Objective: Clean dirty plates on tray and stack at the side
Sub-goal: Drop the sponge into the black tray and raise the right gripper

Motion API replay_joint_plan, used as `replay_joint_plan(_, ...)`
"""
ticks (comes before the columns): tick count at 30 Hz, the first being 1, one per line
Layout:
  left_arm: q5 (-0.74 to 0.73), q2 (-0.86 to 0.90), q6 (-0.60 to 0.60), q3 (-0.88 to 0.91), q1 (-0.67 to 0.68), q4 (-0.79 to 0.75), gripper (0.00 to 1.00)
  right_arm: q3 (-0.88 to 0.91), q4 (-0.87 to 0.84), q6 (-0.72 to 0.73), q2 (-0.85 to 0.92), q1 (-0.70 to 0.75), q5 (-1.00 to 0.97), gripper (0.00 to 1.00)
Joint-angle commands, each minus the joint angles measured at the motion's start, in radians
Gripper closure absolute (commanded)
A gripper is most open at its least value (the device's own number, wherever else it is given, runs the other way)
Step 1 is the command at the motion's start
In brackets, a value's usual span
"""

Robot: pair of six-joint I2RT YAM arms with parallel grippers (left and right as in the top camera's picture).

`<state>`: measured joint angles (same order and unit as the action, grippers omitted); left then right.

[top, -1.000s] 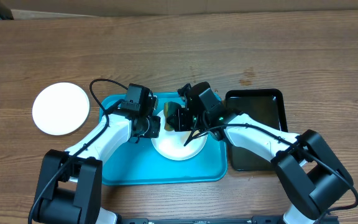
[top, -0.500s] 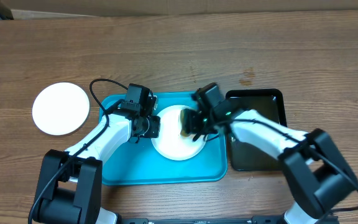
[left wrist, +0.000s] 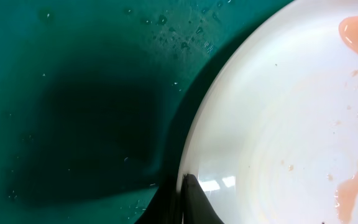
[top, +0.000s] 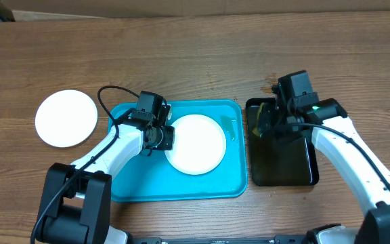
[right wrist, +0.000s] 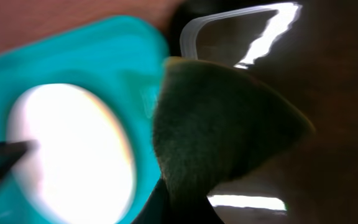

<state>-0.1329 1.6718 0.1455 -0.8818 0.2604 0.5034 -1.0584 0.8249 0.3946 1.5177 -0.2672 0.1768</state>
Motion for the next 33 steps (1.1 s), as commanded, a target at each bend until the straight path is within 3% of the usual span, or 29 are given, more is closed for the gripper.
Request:
replay_joint_plan(1, 0.002, 0.008, -0.026, 0.01, 0.004, -0.004, 0.96, 0.052, 0.0, -0.032, 0.028, 0.002, -0.172, 0.96)
replay_joint_plan(12, 0.002, 0.008, -0.026, 0.01, 0.004, -0.009, 0.96, 0.181, -0.125, -0.029, 0.063, 0.004, -0.248, 0.96)
replay_joint_plan(13, 0.002, 0.008, -0.026, 0.01, 0.004, -0.011, 0.96, 0.185, -0.125, -0.029, 0.063, 0.004, -0.263, 0.91)
replay_joint_plan(14, 0.002, 0.008, -0.025, 0.01, 0.004, -0.014, 0.96, 0.185, -0.124, -0.029, 0.063, 0.004, -0.27, 0.78)
replay_joint_plan(16, 0.002, 0.008, -0.025, 0.01, 0.004, -0.016, 0.96, 0.185, -0.129, -0.029, 0.063, 0.004, -0.269, 0.69)
replay_joint_plan(17, 0.002, 0.008, -0.026, 0.01, 0.004, -0.017, 0.96, 0.184, -0.13, -0.029, 0.063, 0.004, -0.268, 0.55)
replay_joint_plan(19, 0.002, 0.008, -0.026, 0.008, 0.004, -0.017, 0.96, 0.171, -0.124, -0.029, 0.063, 0.005, -0.253, 0.0)
replay_joint_plan(28, 0.002, 0.007, -0.025, -0.092, 0.001, 0.109, 0.96, -0.172, 0.205, -0.029, 0.059, 0.093, -0.243, 0.0)
replay_joint_plan(33, 0.002, 0.008, -0.024, -0.1, 0.002, 0.117, 0.96, -0.205, 0.238, -0.029, 0.06, 0.141, -0.243, 0.0)
